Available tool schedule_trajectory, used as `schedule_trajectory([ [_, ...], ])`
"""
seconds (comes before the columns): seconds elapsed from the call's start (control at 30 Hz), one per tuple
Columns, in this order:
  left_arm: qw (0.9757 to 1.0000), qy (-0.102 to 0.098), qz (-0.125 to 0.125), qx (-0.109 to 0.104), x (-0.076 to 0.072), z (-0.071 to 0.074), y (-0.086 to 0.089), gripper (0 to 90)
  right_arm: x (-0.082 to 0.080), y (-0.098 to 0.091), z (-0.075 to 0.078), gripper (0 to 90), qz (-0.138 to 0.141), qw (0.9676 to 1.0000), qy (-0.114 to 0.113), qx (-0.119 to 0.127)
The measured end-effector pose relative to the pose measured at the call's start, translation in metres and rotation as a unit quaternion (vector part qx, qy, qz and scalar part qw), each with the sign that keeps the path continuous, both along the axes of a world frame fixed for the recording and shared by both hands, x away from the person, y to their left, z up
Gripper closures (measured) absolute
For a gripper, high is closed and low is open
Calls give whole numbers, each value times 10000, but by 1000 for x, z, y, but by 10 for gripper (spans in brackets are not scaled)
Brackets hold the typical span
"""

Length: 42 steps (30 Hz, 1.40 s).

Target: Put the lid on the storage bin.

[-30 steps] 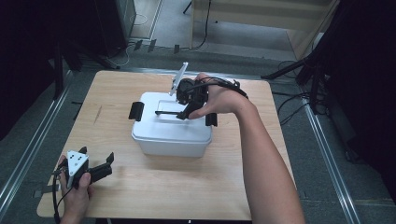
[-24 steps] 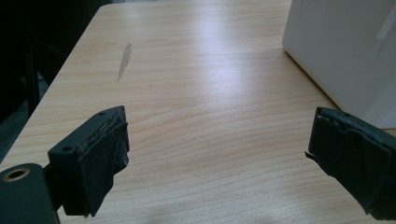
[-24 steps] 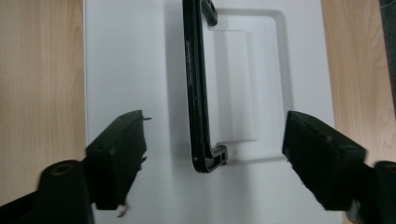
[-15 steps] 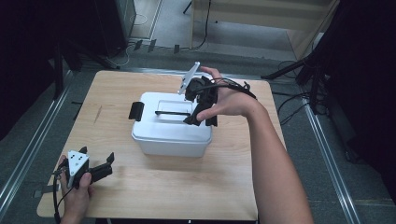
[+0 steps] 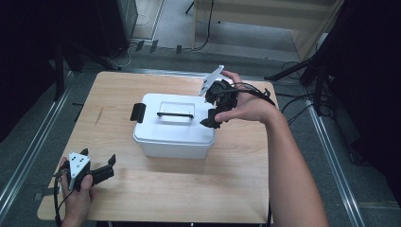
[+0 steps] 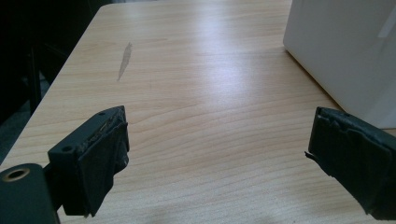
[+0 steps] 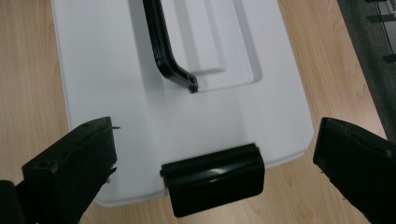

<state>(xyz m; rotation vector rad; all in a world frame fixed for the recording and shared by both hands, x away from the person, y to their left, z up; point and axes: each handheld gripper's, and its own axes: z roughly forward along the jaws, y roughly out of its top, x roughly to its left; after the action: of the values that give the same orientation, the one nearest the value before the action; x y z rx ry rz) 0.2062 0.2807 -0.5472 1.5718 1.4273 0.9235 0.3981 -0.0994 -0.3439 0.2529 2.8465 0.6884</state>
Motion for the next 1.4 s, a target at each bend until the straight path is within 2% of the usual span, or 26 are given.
schedule_trajectory([
  [0.53,10000,-4,-8,16,-1,0,0,58,-7,-40,-1,0,-261,9996,-107,89],
  [0.73,10000,-6,-7,17,-1,0,0,58,-11,-53,-3,0,-343,9993,-82,84],
  [1.27,10000,0,-13,35,-1,0,0,58,-25,-82,-17,0,-522,9986,-112,-6],
  [1.4,10000,5,-16,29,-1,0,0,58,-28,-90,-22,0,-575,9983,-107,37],
])
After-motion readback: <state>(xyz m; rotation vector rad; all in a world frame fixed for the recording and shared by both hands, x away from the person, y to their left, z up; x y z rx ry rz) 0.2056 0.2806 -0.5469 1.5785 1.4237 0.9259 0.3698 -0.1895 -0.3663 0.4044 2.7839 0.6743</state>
